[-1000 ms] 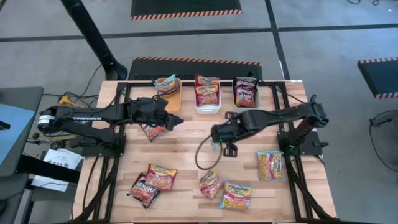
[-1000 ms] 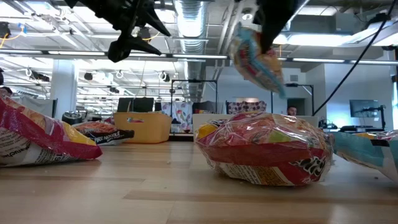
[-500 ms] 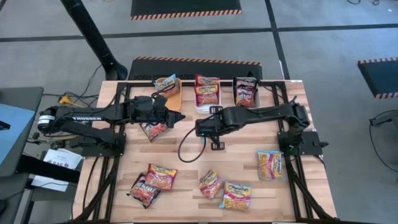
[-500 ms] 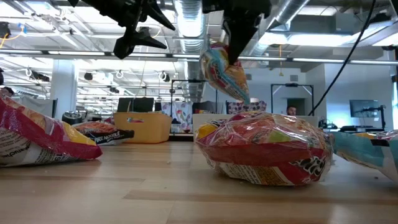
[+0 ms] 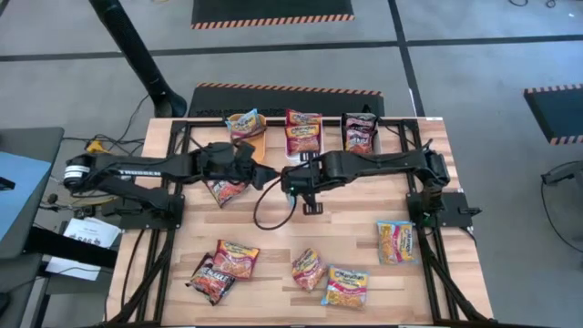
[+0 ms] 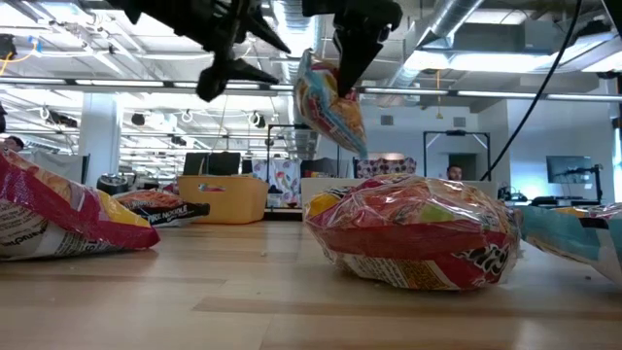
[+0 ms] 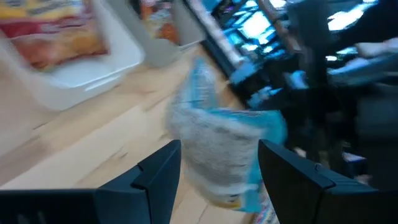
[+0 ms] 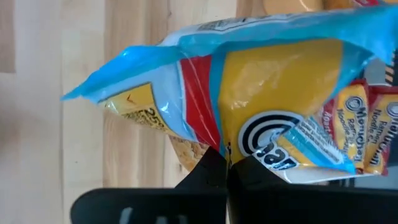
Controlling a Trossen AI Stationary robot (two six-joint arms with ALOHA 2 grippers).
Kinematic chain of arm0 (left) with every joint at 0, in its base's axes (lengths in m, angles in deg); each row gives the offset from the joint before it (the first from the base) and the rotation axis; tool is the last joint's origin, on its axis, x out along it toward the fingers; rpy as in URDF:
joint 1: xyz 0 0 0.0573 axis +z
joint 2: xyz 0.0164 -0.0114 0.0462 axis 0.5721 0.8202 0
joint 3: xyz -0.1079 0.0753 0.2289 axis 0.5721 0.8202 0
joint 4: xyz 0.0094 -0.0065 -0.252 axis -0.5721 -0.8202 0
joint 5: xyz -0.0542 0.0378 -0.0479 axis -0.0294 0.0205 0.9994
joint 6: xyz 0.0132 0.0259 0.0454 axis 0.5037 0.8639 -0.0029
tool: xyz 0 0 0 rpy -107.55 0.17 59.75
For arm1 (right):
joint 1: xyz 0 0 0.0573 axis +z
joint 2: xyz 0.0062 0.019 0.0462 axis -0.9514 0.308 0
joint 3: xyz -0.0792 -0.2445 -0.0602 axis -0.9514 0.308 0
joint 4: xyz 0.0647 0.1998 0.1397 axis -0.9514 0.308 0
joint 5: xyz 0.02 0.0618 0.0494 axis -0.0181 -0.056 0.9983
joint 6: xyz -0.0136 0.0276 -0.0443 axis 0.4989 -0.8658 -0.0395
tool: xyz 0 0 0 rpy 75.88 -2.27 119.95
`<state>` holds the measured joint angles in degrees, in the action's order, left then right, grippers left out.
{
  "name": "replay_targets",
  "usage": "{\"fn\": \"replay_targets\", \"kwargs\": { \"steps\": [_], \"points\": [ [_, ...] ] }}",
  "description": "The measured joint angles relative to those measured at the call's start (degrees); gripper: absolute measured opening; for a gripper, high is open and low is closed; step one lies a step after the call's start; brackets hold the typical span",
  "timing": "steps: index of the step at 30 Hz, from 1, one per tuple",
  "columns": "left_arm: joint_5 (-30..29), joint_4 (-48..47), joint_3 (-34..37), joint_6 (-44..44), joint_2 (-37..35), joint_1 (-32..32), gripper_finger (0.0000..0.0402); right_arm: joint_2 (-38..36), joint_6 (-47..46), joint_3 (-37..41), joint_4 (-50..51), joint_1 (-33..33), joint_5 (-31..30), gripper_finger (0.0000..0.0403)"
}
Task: Sort Maruchan noodles
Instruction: Put the blue noodle pack into the orange bin
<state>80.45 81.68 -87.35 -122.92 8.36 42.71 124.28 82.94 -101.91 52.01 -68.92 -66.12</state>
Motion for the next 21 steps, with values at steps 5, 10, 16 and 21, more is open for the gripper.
{"fn": "replay_targets", "kwargs": {
  "steps": [5, 10, 16, 21],
  "points": [
    [0.0, 3.8, -0.1, 0.8, 2.9, 0.4, 0.0201, 0.0, -1.5, 0.0, 0.3, 0.1, 0.0, 0.0004],
    [0.4, 5.3, 0.0, 1.1, 3.0, 0.9, 0.0201, 0.0, -2.0, 0.0, 1.3, 0.0, 0.0, 0.0004],
    [1.5, 6.4, -0.4, 2.7, 3.0, 0.7, 0.0201, 0.0, -3.3, 0.0, 1.2, -0.5, 0.0, 0.0004],
    [1.2, 6.7, -0.4, 4.7, 3.0, 0.7, 0.0201, 0.0, -3.7, 0.0, 1.3, -1.6, 0.0, 0.0004]
  ]
}}
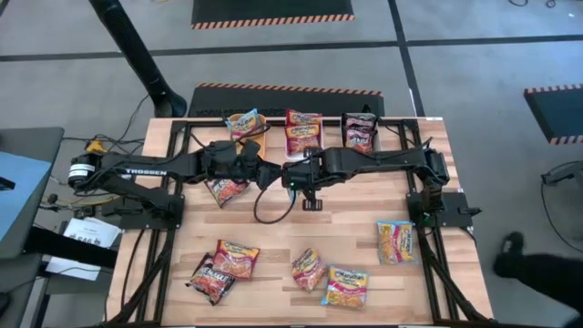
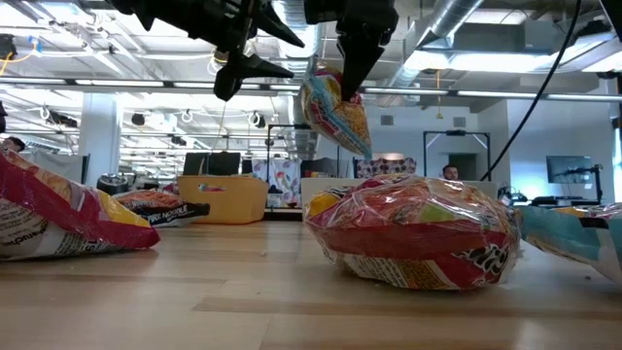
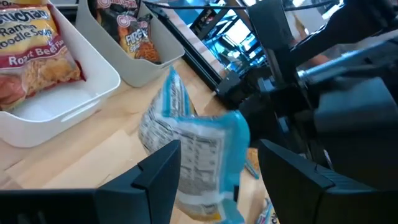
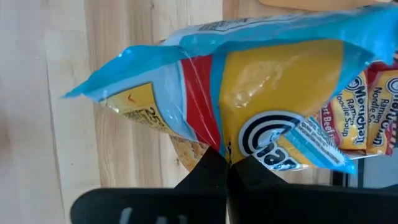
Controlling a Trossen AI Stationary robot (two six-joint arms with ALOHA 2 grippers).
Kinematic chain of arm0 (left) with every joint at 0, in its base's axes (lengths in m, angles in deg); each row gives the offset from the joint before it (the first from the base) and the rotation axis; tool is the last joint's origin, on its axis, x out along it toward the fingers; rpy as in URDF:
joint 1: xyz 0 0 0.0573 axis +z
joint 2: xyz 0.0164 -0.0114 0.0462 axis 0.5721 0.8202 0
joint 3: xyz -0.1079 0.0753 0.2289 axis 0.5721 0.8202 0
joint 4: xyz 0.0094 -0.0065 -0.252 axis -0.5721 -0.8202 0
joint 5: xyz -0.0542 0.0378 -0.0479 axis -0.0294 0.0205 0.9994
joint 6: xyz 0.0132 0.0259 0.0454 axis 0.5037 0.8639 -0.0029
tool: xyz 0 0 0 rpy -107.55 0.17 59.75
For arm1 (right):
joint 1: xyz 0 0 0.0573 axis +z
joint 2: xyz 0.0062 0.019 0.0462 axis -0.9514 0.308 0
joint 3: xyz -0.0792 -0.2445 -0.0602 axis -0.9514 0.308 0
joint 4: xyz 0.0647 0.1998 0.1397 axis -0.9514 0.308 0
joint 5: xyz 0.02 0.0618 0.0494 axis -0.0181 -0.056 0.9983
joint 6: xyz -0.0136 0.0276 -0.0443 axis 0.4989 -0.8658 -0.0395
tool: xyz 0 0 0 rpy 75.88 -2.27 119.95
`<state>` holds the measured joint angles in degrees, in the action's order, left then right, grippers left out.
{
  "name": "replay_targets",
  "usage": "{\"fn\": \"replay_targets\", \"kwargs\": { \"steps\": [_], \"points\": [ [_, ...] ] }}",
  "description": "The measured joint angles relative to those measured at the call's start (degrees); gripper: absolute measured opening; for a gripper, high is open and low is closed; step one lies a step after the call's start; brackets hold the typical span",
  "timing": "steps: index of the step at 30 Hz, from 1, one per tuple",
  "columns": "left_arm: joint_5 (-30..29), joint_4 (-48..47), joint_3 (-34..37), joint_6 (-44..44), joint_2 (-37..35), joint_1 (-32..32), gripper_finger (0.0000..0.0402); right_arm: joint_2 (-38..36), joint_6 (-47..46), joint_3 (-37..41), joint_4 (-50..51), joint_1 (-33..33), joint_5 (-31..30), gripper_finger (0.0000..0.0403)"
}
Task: Sort Maruchan noodles
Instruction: Put the blue noodle pack into the orange bin
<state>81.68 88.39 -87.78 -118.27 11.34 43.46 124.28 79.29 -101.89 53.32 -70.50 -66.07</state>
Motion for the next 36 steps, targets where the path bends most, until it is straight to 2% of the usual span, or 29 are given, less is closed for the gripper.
{"fn": "replay_targets", "kwargs": {
  "steps": [5, 10, 14, 28, 31, 36],
  "points": [
    [0.1, 1.6, -0.1, 0.1, 2.5, -0.2, 0.0201, 0.0, 0.0, 0.0, -0.1, -0.8, 0.1, 0.0004],
    [3.2, 6.2, -0.1, 0.9, 4.8, 0.7, 0.0201, 0.0, -0.6, 0.0, 2.4, -0.8, 0.0, 0.0004],
    [1.0, 5.2, -0.1, 1.2, 4.7, 0.9, 0.0201, 0.0, -0.5, 0.0, 3.6, -1.0, 0.1, 0.0004],
    [5.6, 1.9, -0.1, 0.6, 4.7, 0.9, 0.0201, 0.0, 10.1, 0.0, 4.7, 0.2, 0.3, 0.0005],
    [8.4, 2.0, -0.1, 0.6, 4.7, 0.9, 0.0201, 0.0, 12.4, 0.0, 5.1, 0.4, 0.3, 0.0005],
    [16.9, 2.0, -0.1, 0.1, 4.7, 0.9, 0.0201, 0.0, 12.5, 0.0, 6.4, 1.0, 0.3, 0.0005]
  ]
}}
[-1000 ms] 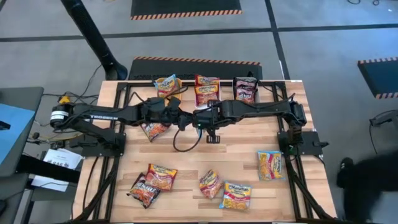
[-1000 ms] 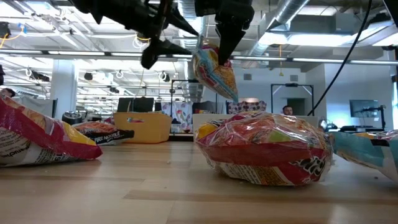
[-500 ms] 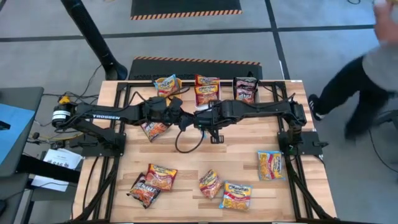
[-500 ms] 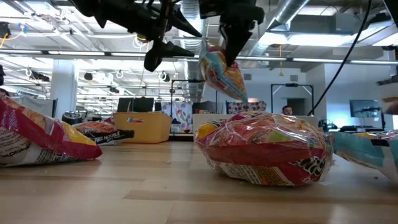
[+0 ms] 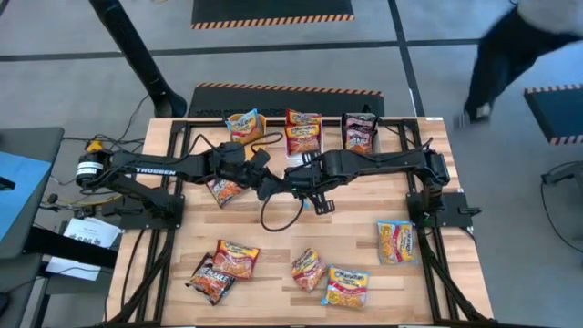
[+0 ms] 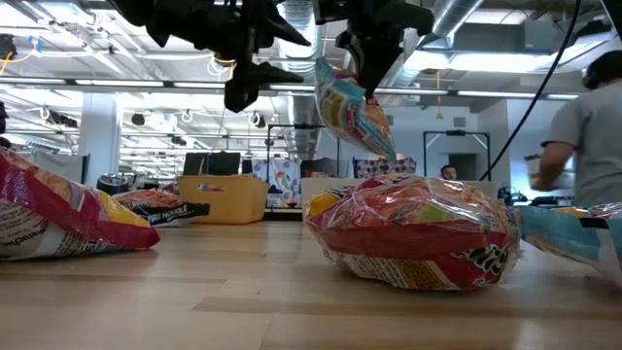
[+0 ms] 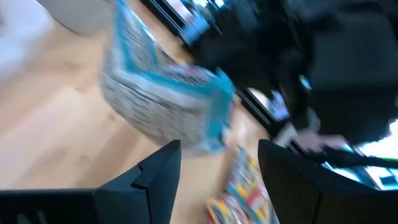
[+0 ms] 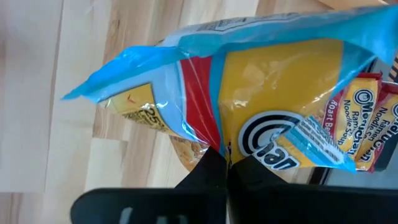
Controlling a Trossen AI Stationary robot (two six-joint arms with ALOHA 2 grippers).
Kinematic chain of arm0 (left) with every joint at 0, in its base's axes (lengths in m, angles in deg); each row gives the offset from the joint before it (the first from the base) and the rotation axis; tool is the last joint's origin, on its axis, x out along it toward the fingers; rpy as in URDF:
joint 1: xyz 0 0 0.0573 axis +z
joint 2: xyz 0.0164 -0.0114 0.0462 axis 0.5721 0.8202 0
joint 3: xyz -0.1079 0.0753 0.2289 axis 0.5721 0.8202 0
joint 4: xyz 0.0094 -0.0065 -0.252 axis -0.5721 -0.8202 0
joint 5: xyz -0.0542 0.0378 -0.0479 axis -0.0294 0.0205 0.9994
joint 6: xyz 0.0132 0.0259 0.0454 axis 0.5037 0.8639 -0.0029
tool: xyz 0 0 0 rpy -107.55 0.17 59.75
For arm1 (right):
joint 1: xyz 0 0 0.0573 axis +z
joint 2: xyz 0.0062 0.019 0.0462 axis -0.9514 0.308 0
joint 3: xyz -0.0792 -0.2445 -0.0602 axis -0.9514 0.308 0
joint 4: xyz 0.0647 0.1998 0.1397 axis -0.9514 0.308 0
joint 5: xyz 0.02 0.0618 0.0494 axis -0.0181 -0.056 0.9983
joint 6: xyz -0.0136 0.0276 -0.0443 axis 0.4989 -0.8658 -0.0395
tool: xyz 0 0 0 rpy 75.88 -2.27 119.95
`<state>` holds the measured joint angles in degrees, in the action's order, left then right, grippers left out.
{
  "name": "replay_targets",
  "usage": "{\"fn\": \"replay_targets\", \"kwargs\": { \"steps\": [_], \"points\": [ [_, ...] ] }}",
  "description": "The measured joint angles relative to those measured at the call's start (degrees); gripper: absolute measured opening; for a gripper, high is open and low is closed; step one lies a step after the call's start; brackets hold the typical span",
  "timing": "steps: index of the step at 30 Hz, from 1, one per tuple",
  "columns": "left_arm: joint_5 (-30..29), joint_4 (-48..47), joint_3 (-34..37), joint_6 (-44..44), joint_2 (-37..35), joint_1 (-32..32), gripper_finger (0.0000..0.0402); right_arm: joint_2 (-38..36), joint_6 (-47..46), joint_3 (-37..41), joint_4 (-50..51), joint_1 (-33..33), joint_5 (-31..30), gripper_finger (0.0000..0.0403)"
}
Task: Sort Maruchan noodles
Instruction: Put the blue noodle pack into the orange bin
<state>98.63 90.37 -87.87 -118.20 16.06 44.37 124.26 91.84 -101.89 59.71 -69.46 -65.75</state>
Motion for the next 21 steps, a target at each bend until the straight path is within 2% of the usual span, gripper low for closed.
{"fn": "replay_targets", "kwargs": {
  "steps": [7, 12, 21],
  "points": [
    [7.7, -6.0, -3.9, -3.4, -0.5, 3.7, 0.0201, 0.0, 3.6, 0.0, 1.2, 1.9, -0.5, 0.0005],
    [8.6, -13.0, -8.4, -2.7, -0.1, 5.7, 0.0201, 0.0, 5.0, 0.0, 1.1, 3.2, -4.5, 0.0005],
    [10.9, -13.8, -9.3, -5.7, 1.1, 6.1, 0.0201, 0.0, 10.9, 0.0, 0.0, 3.6, -5.4, 0.0005]
  ]
}}
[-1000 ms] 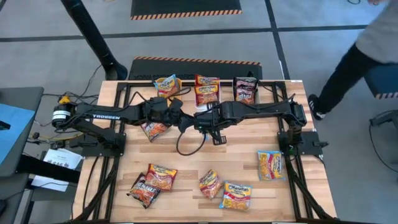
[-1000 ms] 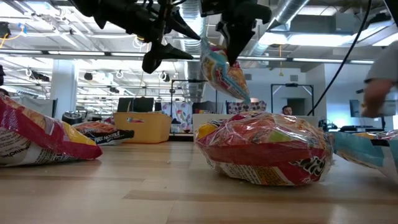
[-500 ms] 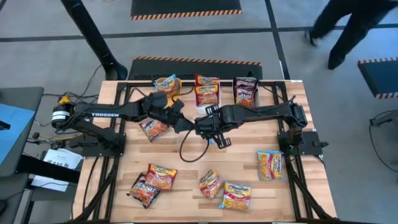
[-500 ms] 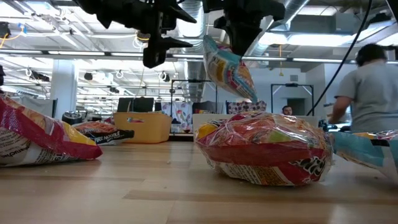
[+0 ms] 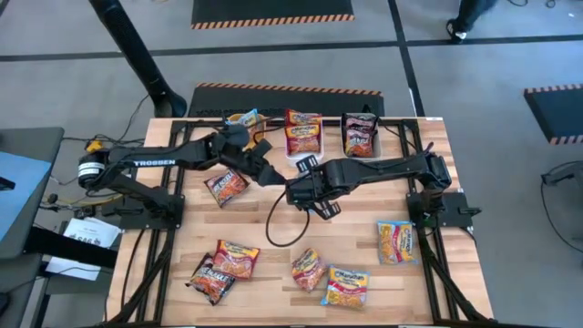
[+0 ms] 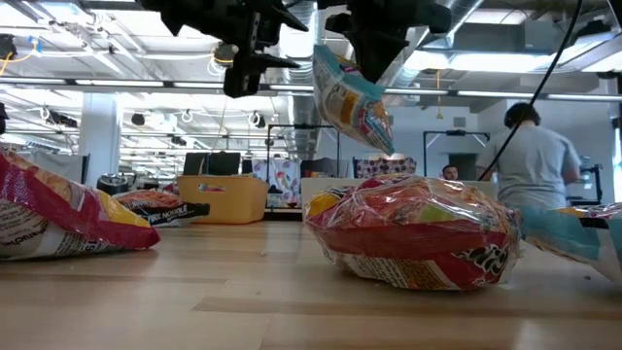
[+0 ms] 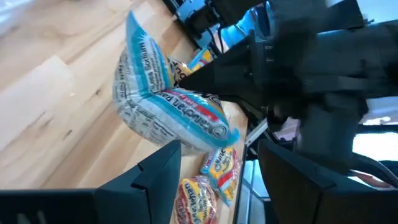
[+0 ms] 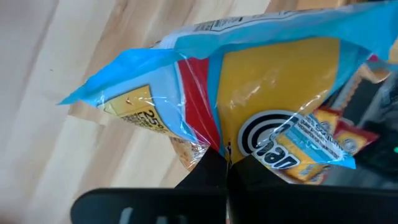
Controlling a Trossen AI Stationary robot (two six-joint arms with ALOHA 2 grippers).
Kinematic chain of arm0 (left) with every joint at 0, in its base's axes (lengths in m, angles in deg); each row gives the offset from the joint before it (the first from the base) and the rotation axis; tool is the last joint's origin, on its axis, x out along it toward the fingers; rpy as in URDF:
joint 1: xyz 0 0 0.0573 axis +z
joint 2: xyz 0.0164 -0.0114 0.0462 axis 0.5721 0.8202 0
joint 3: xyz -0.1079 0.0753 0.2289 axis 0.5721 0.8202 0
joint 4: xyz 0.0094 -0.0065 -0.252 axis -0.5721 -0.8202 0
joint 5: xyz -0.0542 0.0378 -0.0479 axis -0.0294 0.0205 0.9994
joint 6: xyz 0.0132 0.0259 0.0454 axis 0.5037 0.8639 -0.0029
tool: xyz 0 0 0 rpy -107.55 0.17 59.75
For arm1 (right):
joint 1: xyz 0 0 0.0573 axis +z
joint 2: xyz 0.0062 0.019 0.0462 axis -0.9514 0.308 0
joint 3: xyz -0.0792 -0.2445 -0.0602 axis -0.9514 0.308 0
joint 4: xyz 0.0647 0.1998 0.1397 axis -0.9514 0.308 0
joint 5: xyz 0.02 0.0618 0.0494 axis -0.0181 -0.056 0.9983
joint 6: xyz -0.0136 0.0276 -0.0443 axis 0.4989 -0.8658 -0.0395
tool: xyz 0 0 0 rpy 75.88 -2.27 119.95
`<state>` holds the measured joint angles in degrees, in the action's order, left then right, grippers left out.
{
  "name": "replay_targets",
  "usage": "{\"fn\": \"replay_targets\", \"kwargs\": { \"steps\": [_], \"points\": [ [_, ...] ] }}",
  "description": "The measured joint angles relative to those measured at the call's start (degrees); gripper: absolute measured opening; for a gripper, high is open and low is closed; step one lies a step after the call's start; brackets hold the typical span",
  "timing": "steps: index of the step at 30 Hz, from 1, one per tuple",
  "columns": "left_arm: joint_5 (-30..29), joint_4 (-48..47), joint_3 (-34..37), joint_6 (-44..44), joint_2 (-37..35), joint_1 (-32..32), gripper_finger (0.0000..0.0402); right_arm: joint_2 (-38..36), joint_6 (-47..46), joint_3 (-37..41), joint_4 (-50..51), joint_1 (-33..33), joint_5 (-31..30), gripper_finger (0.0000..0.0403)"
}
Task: Sort Maruchan noodles
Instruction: Put the blue noodle pack into the orange bin
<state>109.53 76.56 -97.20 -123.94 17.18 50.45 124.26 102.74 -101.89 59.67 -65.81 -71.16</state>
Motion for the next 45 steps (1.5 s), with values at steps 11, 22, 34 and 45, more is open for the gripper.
{"fn": "replay_targets", "kwargs": {
  "steps": [11, 22, 34, 45],
  "points": [
    [5.7, 4.8, 0.1, -2.3, 7.3, 0.9, 0.0201, 0.0, 4.7, 0.0, -1.2, 0.0, -1.3, 0.0005],
    [9.2, 7.2, 0.1, -5.3, 7.1, 2.3, 0.0201, 0.0, 5.6, 0.0, 0.3, 0.9, -0.9, 0.0005],
    [10.9, 8.2, 0.1, -6.8, 7.1, 1.9, 0.0201, 0.0, 7.7, 0.0, -1.9, 1.5, -2.2, 0.0005],
    [11.1, 5.7, 0.1, -4.8, 7.1, 1.7, 0.0201, 0.0, 10.2, 0.0, -4.8, 1.6, -5.3, 0.0005]
  ]
}}
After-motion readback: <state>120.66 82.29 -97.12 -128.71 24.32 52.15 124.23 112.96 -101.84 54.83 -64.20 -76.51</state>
